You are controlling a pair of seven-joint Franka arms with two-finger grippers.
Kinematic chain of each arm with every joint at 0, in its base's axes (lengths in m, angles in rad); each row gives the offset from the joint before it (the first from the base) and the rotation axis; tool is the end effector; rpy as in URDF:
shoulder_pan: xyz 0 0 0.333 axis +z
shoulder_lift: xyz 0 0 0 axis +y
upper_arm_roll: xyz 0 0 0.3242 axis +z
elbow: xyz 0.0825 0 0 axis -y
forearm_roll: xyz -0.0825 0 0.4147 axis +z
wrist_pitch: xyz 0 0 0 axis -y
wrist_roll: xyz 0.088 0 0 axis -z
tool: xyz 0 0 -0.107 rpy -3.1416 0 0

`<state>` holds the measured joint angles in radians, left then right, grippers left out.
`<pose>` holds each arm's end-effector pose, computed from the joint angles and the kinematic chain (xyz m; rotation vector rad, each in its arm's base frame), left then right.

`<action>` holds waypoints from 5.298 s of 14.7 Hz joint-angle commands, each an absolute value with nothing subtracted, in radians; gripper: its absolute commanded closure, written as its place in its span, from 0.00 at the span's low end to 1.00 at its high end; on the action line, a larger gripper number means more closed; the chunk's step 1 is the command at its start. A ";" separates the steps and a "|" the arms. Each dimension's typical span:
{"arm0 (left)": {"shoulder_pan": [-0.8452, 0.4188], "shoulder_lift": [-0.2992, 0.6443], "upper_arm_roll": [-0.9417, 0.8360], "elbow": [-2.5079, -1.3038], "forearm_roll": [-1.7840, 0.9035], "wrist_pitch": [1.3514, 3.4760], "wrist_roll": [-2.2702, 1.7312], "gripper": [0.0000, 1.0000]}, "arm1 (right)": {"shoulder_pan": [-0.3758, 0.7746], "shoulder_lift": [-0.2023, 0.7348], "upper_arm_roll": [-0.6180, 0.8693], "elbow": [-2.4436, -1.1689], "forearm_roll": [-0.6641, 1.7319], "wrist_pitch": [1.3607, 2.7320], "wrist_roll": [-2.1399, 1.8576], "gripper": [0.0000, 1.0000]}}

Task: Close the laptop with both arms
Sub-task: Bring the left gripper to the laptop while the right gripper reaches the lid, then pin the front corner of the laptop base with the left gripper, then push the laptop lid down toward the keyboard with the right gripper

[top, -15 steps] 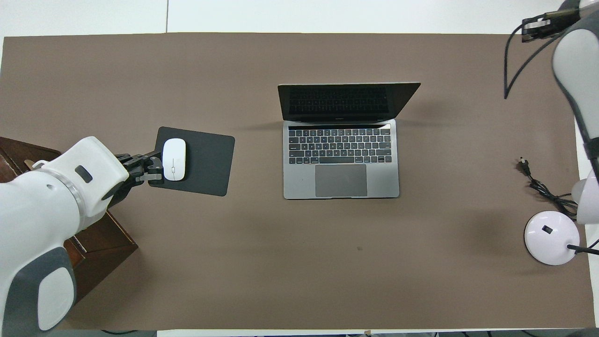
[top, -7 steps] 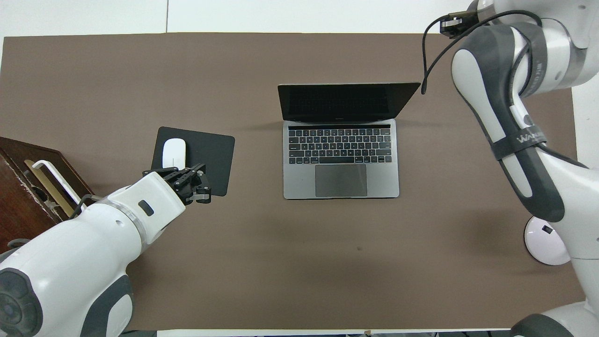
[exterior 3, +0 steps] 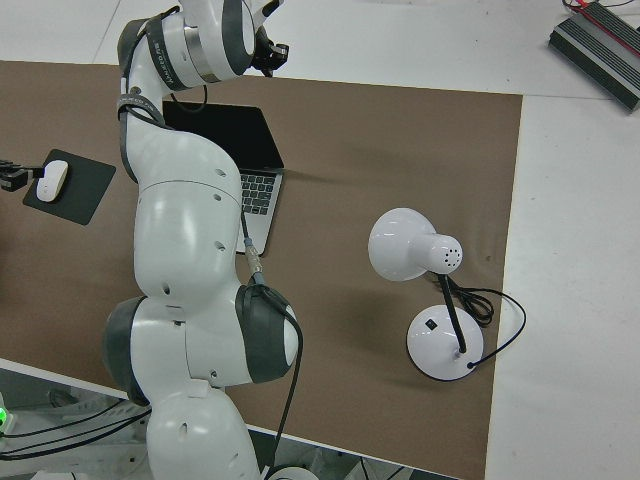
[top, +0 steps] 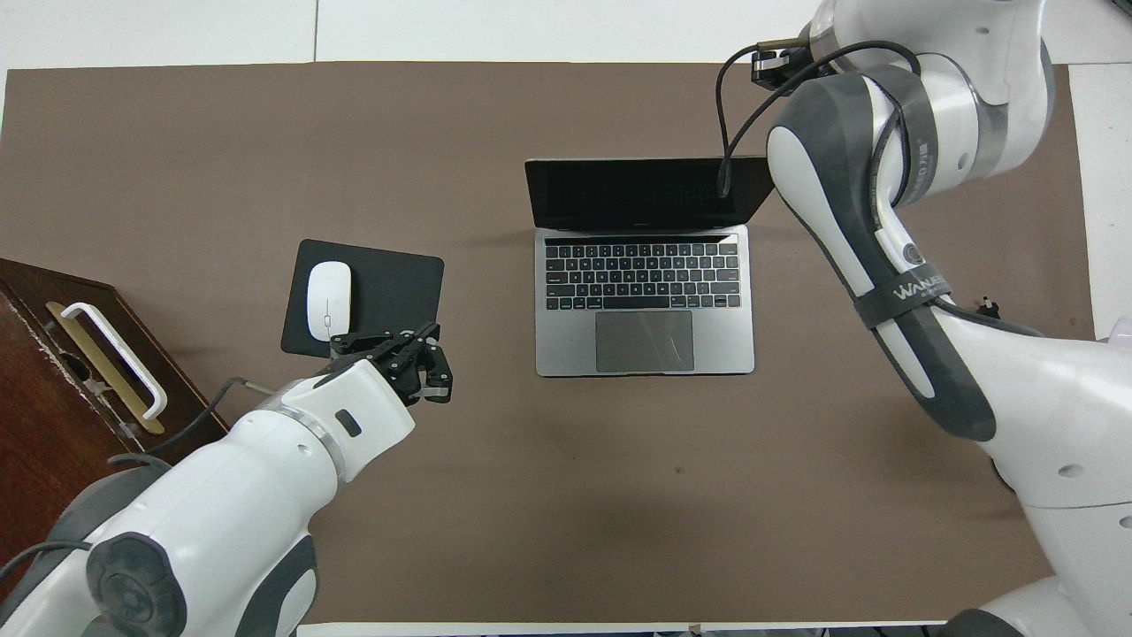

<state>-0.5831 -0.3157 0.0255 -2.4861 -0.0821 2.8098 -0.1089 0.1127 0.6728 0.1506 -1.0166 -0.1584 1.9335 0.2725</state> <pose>0.4275 -0.2614 0.4673 2.7084 -0.5188 0.8343 0.7833 0.1578 0.4890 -3.1124 0.0246 -0.4033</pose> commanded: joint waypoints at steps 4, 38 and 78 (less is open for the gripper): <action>-0.675 -0.149 0.038 -2.496 -0.094 3.031 -0.103 1.00 | 0.161 0.675 0.153 -0.994 -0.170 1.855 0.333 1.00; -0.795 0.298 0.043 -2.459 -0.086 3.487 -0.069 1.00 | 0.190 0.652 0.158 -1.012 -0.133 1.772 0.359 1.00; -0.775 0.351 0.052 -2.465 -0.083 3.502 0.078 1.00 | 0.147 0.572 0.267 -1.434 -0.006 1.933 0.431 1.00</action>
<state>-0.7778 0.2846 0.0369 -2.4782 -0.0807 3.4928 0.0547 0.1617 0.5867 0.2535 -1.3821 -0.0241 1.8925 0.4477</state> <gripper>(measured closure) 0.991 0.991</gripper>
